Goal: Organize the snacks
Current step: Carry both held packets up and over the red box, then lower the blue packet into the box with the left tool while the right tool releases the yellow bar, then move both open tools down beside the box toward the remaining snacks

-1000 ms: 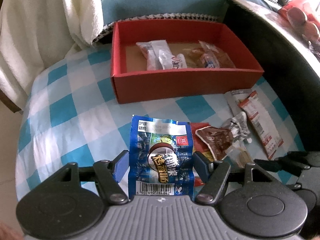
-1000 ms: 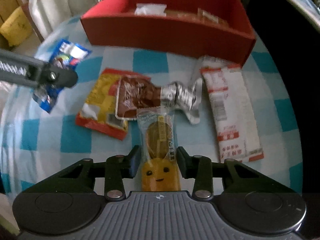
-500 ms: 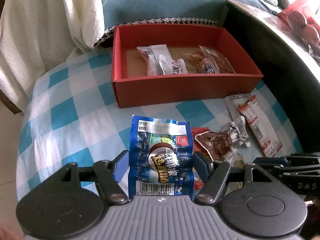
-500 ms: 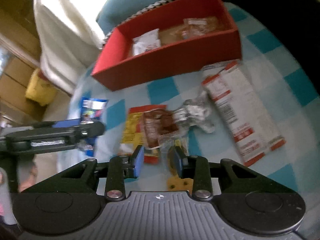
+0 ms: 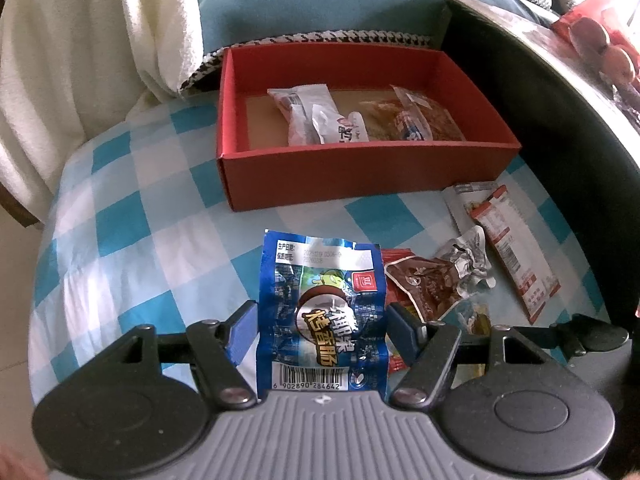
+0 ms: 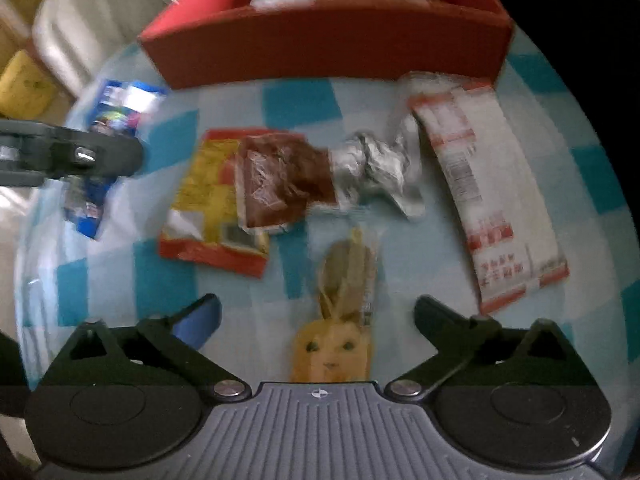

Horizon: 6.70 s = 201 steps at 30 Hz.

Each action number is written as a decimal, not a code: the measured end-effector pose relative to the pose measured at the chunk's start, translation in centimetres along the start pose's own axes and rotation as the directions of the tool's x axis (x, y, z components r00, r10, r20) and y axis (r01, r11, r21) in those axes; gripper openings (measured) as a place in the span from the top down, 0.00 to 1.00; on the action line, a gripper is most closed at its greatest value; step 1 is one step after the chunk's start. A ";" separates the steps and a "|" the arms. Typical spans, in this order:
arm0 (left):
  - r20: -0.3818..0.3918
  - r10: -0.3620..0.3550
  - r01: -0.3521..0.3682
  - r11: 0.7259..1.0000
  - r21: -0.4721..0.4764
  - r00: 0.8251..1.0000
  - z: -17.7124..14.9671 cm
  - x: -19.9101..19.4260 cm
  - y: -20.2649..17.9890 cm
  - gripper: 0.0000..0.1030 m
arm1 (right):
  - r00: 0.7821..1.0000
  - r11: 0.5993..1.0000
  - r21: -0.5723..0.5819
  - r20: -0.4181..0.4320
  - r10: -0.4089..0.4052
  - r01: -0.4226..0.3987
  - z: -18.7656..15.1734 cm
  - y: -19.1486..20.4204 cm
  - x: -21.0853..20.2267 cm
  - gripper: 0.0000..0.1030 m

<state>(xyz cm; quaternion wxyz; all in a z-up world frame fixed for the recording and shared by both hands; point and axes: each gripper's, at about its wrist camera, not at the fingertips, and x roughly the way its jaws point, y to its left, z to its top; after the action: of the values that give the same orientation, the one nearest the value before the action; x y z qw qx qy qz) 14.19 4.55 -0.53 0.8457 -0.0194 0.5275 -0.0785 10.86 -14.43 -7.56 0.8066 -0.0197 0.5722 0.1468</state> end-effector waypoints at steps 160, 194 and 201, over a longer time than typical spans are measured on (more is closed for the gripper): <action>0.225 0.201 -0.220 0.974 0.062 0.953 16.0 6.3 -3.3 0.24 | 0.945 0.998 0.061 0.326 0.011 -0.033 19.9 -7.0 -0.4 0.41; 0.162 0.134 -0.147 0.987 0.069 0.978 10.4 2.5 -4.7 0.24 | 0.953 0.994 0.103 0.301 -0.013 -0.019 15.3 -6.7 -4.2 0.14; 0.100 0.101 -0.108 0.991 0.074 0.990 7.8 2.5 -5.0 0.24 | 0.960 0.993 0.111 0.279 -0.006 -0.026 13.3 -6.7 -4.5 0.14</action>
<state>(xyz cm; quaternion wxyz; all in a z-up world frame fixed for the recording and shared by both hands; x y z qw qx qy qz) 21.68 -1.13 1.31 0.8731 0.0380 0.4830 -0.0538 23.46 -19.17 0.31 0.8781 0.0500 0.4606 0.1193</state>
